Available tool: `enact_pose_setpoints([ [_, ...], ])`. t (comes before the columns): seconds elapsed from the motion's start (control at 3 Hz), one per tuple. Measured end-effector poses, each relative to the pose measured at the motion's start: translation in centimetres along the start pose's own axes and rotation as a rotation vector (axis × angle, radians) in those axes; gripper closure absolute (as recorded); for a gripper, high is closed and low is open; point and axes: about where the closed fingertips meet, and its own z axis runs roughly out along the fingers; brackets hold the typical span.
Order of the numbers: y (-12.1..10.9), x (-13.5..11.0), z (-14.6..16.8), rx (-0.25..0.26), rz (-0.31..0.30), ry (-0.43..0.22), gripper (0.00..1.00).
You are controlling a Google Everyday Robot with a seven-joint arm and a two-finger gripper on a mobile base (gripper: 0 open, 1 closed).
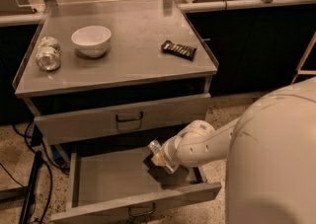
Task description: Pick redbull can from middle drawer and place on counter
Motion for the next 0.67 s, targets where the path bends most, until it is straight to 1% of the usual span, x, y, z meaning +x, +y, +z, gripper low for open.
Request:
enact_pose_setpoints([
  [0.33,-1.1,-0.2,-2.1,0.036,-0.002,-0.005,1.00],
  [0.67,-2.8,-0.3,-5.3,0.092,0.003,-0.017,1.00],
])
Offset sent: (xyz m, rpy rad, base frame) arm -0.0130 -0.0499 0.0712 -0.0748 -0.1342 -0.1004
